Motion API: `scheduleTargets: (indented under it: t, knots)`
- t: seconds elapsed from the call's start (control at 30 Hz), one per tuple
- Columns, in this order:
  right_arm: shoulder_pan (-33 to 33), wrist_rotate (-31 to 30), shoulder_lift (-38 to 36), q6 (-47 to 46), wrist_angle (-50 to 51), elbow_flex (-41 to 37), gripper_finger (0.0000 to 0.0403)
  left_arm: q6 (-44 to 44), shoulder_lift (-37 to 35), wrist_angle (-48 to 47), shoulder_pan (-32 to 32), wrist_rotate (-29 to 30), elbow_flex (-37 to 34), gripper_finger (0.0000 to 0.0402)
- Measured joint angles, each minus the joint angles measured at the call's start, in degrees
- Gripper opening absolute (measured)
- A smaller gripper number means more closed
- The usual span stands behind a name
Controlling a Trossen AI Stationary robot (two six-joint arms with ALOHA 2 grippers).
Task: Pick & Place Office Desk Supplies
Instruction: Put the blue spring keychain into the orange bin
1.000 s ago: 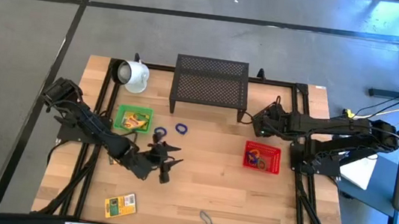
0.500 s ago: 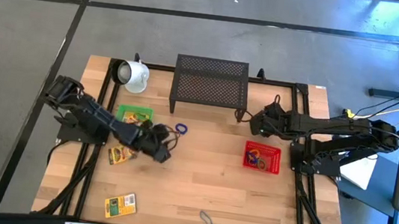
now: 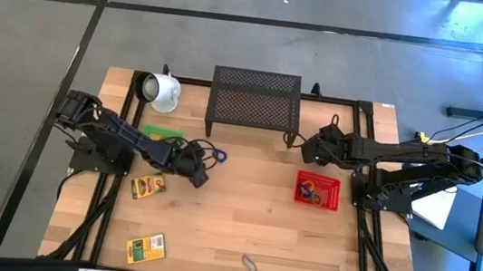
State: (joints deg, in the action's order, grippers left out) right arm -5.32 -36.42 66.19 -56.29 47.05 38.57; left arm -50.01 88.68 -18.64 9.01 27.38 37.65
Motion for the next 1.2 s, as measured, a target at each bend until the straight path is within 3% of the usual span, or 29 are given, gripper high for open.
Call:
scheduleTargets:
  t: [0.17,0.43,0.6,0.9,1.07,1.2]
  knots:
    - [0.0,0.0,0.0,0.0,-0.2,0.0,0.0215,-1.2,0.0,-3.1,-1.0,-3.7,0.0,0.0187]
    - [0.0,0.5,0.0,0.1,-2.3,0.0,0.0215,7.0,-0.2,-2.0,-1.1,-9.6,0.1,0.0175]
    - [0.0,1.4,0.0,0.1,-2.5,0.0,0.0215,11.6,-0.2,-1.9,-1.0,-12.4,0.2,0.0135]
    - [0.0,1.4,0.0,0.1,-2.5,0.0,0.0215,14.4,-0.1,-1.9,-0.9,-14.0,0.2,0.0018]
    - [0.4,1.3,-0.2,0.1,-3.2,0.0,0.0215,16.4,-0.1,0.6,-0.4,-14.1,0.0,0.0019]
    - [1.9,1.0,-0.3,0.1,-3.4,2.2,0.0215,19.2,0.3,9.3,1.4,-17.4,-0.2,0.0021]
